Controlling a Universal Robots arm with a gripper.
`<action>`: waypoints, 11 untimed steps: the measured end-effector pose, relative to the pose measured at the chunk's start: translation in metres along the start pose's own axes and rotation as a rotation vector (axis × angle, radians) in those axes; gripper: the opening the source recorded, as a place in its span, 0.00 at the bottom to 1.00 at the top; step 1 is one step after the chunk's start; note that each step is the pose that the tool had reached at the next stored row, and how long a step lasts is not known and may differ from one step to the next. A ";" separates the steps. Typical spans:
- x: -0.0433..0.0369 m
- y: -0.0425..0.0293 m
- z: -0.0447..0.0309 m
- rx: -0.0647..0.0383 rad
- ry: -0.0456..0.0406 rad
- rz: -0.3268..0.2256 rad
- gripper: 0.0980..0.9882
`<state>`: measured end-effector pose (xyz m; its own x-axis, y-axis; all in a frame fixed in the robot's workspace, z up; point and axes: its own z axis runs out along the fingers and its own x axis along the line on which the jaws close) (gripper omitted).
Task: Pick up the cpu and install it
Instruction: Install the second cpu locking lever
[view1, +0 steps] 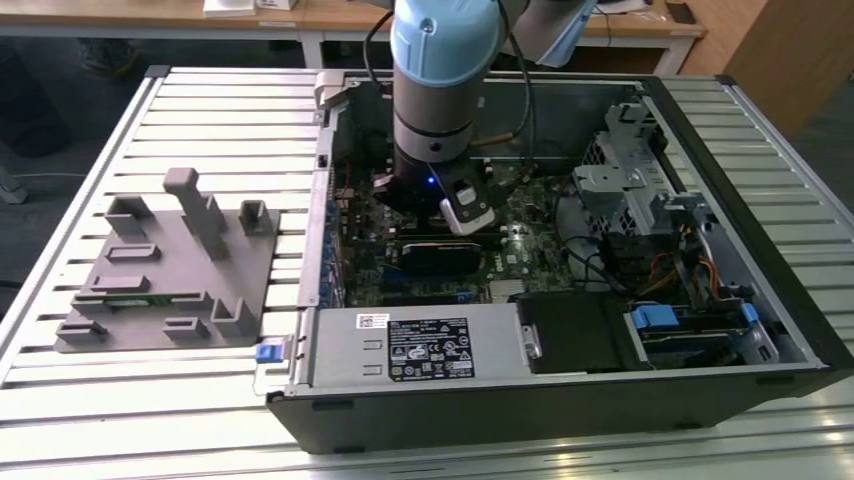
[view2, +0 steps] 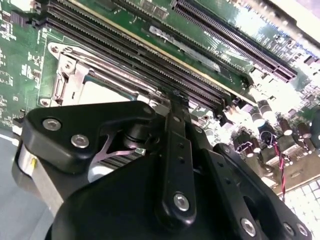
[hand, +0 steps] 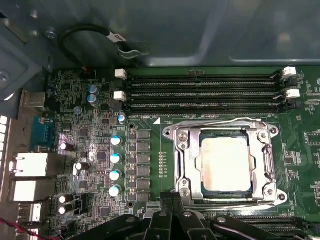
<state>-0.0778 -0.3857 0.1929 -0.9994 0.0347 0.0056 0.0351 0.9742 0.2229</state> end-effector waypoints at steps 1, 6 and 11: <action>0.0002 0.0000 0.0000 0.000 0.0000 0.000 0.01; 0.0014 0.0006 -0.0002 0.016 -0.0005 0.000 0.01; 0.0016 0.0026 -0.0048 0.017 -0.0006 0.000 0.01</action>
<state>-0.0794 -0.3842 0.1982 -0.9994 0.0347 0.0049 0.0350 0.9778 0.2065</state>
